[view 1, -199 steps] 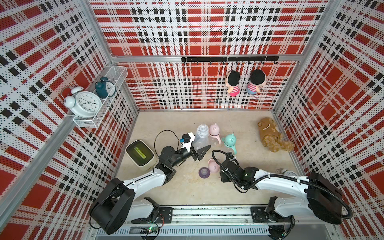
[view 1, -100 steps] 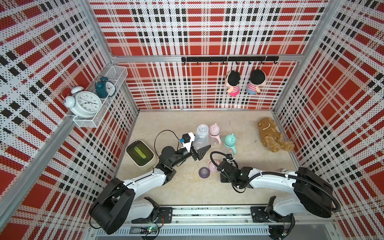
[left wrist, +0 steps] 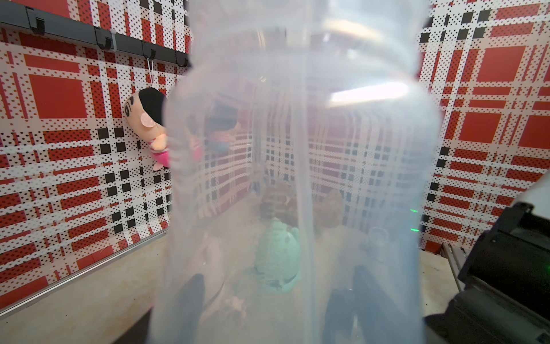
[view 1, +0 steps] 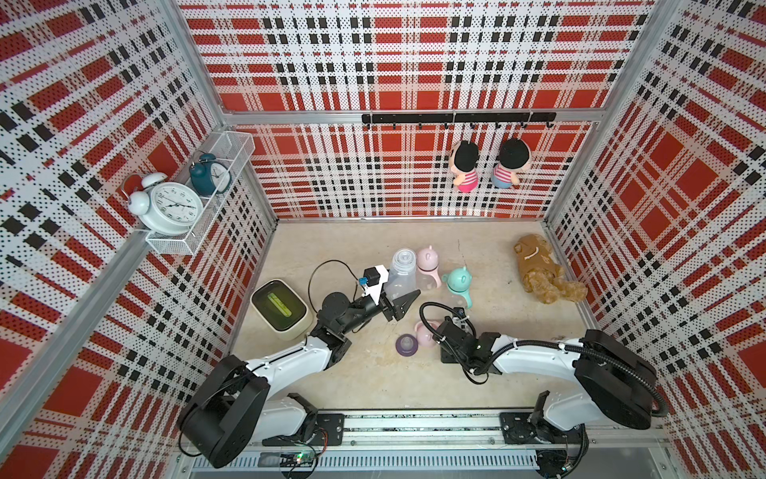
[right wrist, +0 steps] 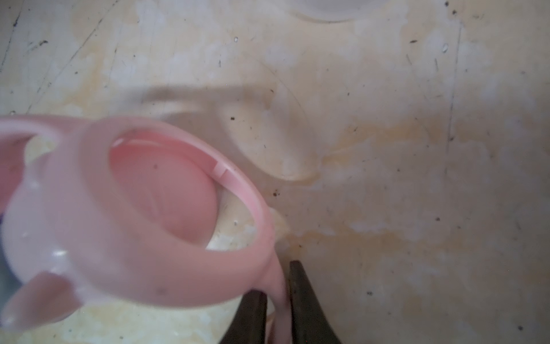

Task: Assemble the baby bottles
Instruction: Pick up the handle at the center of the board.

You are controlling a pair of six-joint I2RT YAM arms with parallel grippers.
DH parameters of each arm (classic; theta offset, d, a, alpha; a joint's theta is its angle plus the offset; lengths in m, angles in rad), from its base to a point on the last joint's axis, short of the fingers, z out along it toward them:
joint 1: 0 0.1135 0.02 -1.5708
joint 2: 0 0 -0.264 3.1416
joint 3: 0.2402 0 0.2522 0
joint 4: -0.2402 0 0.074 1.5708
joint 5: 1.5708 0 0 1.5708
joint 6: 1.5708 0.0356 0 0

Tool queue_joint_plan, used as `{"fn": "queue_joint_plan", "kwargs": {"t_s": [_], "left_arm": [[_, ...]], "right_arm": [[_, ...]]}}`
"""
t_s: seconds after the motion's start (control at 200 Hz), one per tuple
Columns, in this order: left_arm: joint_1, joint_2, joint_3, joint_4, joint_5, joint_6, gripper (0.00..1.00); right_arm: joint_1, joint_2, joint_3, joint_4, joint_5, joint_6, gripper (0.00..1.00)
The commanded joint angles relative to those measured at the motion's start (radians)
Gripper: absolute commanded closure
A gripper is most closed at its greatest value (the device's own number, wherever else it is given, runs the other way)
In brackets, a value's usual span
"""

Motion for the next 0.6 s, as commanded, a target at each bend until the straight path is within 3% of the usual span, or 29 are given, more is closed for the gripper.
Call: {"fn": "queue_joint_plan", "kwargs": {"t_s": [0.0, 0.321, 0.596], "left_arm": [[-0.005, -0.024, -0.007, 0.019, -0.007, 0.014, 1.0], [-0.001, -0.024, -0.009, 0.019, -0.012, 0.019, 1.0], [0.004, -0.029, -0.011, 0.016, -0.014, 0.019, 1.0]], "right_arm": [[-0.008, 0.024, 0.007, -0.003, 0.018, 0.006, 0.86], [-0.014, -0.01, 0.01, -0.016, 0.054, -0.01, 0.96], [-0.016, -0.059, 0.026, -0.051, 0.083, -0.062, 0.98]]}}
